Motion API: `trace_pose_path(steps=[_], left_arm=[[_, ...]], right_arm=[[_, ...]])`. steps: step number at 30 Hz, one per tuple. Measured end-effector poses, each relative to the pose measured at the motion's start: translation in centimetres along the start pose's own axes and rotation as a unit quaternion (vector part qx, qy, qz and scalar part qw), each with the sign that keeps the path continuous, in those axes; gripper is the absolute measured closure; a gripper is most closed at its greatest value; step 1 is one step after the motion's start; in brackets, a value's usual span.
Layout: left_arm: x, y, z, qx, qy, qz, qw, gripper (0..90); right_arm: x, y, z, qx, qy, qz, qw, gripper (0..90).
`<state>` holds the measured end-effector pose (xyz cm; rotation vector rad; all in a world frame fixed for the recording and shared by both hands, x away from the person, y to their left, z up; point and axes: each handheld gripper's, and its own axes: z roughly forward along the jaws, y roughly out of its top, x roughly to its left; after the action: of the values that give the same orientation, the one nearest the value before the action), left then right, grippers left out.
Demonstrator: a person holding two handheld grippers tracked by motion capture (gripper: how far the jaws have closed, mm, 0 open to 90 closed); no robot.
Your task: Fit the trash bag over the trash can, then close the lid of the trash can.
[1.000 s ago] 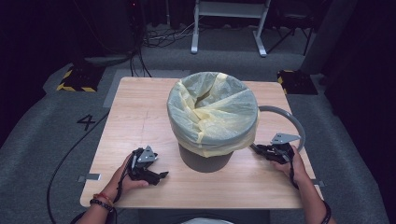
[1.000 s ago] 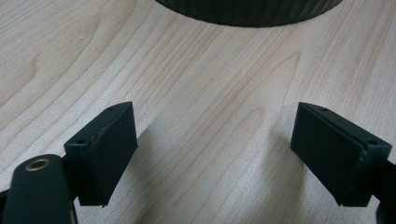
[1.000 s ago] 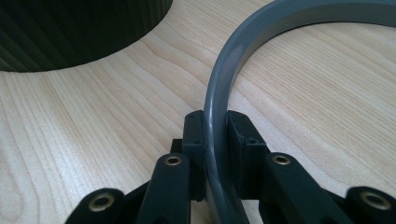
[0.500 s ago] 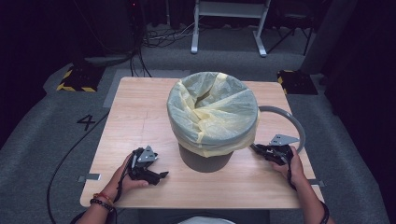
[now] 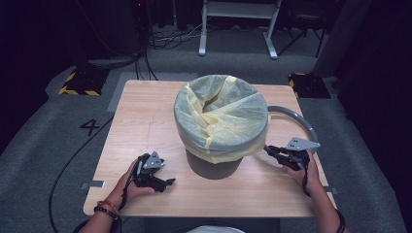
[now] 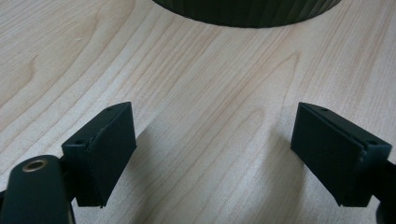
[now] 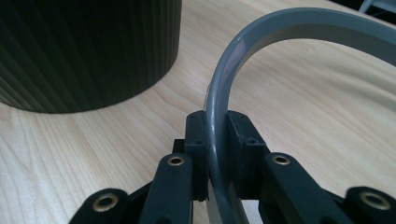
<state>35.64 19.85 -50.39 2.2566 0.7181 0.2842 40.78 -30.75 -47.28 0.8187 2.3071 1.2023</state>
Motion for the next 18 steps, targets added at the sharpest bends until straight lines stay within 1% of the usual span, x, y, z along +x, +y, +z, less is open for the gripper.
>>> trace_pose_path(steps=[3, 5, 8, 12, 15, 17, 18], left_arm=[[0.0, 0.0, 0.0, 0.000, 0.000, 0.000, 1.0000, 13.9], [0.0, 0.0, 0.0, 0.000, 0.000, 0.000, 1.0000, 13.9], [0.0, 0.0, 0.0, 0.000, 0.000, 0.000, 1.0000, 13.9], [0.0, 0.0, 0.0, 0.000, 0.000, 0.000, 1.0000, 14.0], [0.0, 0.0, 0.0, 0.000, 0.000, 0.000, 1.0000, 14.0], [0.0, 0.0, 0.0, 0.000, 0.000, 0.000, 1.0000, 13.9], [0.0, 0.0, 0.0, 0.000, 0.000, 0.000, 1.0000, 13.9]], right_arm=[[0.0, 0.6, -0.4, -0.008, -0.005, -0.004, 0.9999, 79.6], [-0.1, 1.1, -1.0, -0.017, -0.006, -0.012, 0.9998, 79.6], [-0.2, 1.8, -2.2, -0.036, -0.008, -0.016, 0.9992, 79.5], [-0.3, 2.4, -3.3, -0.052, -0.011, -0.021, 0.9984, 79.6], [-0.7, 2.5, -4.1, -0.068, -0.009, -0.014, 0.9975, 79.5], [-0.9, 2.5, -4.4, -0.074, -0.009, -0.010, 0.9971, 79.5], [-1.0, 2.6, -4.7, -0.082, -0.007, -0.008, 0.9965, 79.5]])
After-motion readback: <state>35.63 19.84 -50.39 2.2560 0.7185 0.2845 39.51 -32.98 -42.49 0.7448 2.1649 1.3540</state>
